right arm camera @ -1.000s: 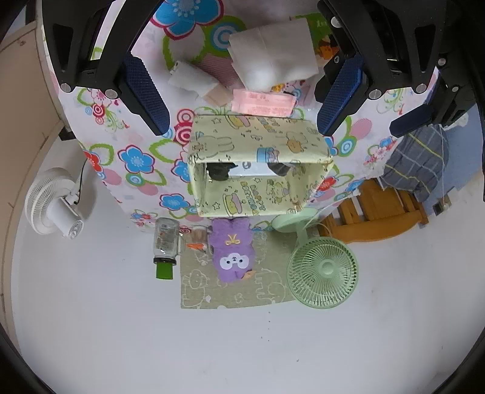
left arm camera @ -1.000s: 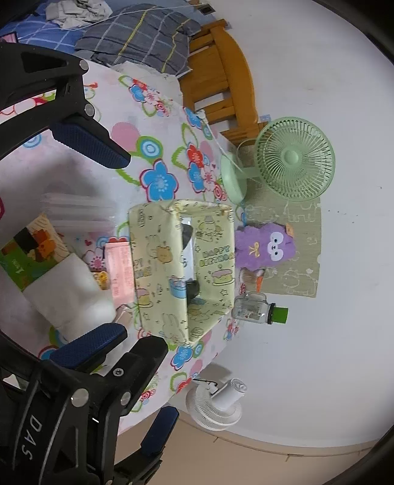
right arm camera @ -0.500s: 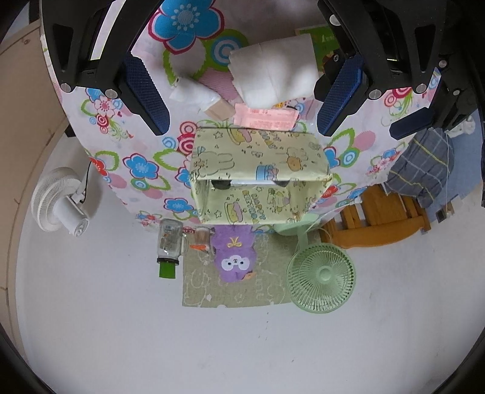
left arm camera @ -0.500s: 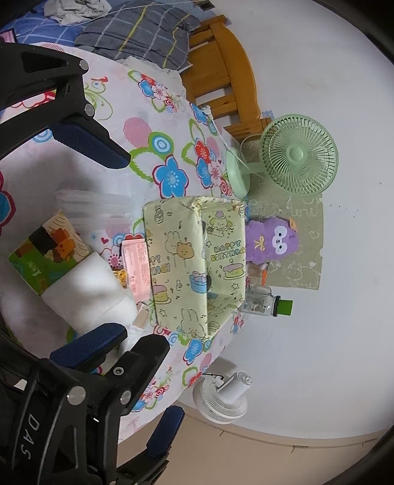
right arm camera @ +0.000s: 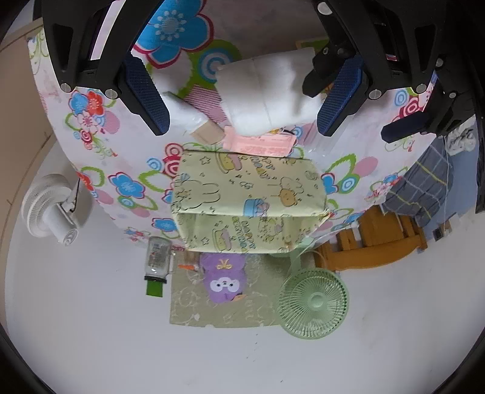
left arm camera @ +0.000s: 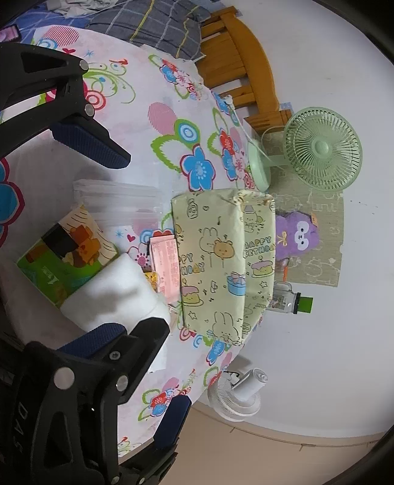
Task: Organize soft objects
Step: 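Grasp the white tissue pack with the right gripper while the left grasps the printed tissue box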
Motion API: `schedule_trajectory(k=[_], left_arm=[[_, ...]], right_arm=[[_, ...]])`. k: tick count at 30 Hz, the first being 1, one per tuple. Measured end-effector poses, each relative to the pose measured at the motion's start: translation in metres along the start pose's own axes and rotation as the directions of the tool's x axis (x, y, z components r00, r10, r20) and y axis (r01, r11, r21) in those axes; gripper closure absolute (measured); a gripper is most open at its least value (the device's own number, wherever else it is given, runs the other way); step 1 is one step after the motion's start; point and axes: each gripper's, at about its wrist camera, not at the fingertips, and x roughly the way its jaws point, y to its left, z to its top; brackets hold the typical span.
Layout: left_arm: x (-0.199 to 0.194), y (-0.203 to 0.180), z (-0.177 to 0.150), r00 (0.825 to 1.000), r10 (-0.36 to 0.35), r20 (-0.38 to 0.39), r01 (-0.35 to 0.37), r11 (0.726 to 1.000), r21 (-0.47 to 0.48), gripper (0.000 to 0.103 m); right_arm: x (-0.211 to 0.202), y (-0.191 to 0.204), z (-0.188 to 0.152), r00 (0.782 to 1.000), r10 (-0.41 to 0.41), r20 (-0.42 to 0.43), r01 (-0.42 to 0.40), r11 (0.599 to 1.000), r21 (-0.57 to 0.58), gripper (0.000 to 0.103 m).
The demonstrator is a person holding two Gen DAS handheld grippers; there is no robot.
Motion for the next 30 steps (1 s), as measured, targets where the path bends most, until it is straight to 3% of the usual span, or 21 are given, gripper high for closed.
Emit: schedule_trajectory(k=[18, 30], left_arm=[[0.024, 0.003, -0.018, 0.996, -0.054, -0.068, 0.055, 0.999, 0.003, 0.0], [0.031, 0.007, -0.021, 0.993, -0.071, -0.092, 0.07, 0.997, -0.023, 0.0]], right_arm=[[0.033, 0.014, -0.014, 0.995, 0.032, -0.095, -0.037, 0.998, -0.055, 0.004], [0.058, 0.012, -0.021, 0.974, 0.103, -0.203, -0.101, 0.995, 0.021, 0.004]])
